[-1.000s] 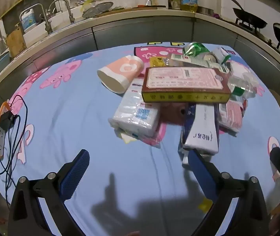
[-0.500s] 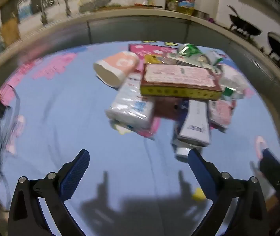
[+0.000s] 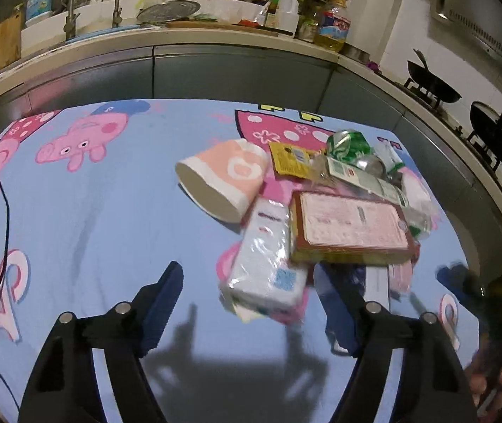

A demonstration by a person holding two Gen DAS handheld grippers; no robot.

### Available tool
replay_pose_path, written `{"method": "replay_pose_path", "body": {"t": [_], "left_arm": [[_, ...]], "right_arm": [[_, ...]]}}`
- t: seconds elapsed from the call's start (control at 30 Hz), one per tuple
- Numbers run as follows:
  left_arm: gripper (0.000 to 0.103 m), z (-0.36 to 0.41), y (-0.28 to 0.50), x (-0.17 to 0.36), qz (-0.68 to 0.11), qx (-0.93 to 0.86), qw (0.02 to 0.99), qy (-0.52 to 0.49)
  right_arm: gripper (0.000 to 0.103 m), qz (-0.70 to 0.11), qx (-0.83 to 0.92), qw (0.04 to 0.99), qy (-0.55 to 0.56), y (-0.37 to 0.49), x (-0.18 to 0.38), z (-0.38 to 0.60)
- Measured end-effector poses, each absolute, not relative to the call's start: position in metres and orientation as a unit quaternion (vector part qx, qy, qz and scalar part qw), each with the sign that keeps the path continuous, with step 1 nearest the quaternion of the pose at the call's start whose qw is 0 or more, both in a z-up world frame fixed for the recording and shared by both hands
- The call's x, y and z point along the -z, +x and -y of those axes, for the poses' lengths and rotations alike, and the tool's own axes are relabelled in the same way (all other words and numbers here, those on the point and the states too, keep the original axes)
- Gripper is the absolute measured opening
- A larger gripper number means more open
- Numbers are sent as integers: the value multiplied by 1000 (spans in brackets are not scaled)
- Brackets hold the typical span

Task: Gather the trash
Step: 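Reach both tools toward the trash pile on the table, then grasp the white-and-blue milk carton with left tool while right tool grasps the brown box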

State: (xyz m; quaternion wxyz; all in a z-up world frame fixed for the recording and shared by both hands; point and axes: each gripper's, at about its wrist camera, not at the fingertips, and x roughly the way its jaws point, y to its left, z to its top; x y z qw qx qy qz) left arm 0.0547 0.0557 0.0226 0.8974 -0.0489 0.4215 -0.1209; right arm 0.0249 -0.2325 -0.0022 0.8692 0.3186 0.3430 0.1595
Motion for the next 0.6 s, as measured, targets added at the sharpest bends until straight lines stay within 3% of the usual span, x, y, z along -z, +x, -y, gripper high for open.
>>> {"method": "replay_pose_path", "body": {"t": [0.27, 0.3, 0.33, 0.37, 0.4, 0.6], "left_arm": [[76, -37, 84, -18, -431, 172, 882, -83], [73, -41, 87, -15, -434, 179, 879, -84], [69, -43, 95, -10, -443, 209, 867, -89], [61, -37, 96, -9, -448, 222, 861, -94], [59, -31, 95, -8, -450, 234, 856, -95], [61, 11, 73, -17, -433, 303, 845, -79]], "right_arm": [[62, -380, -176, 846, 332, 94, 12, 211], [52, -379, -182, 843, 336, 95, 14, 210], [33, -377, -190, 841, 338, 95, 15, 210], [33, -376, -199, 839, 339, 93, 15, 209], [30, -374, -206, 837, 342, 90, 14, 210], [25, -318, -197, 846, 379, 33, 4, 253]]}}
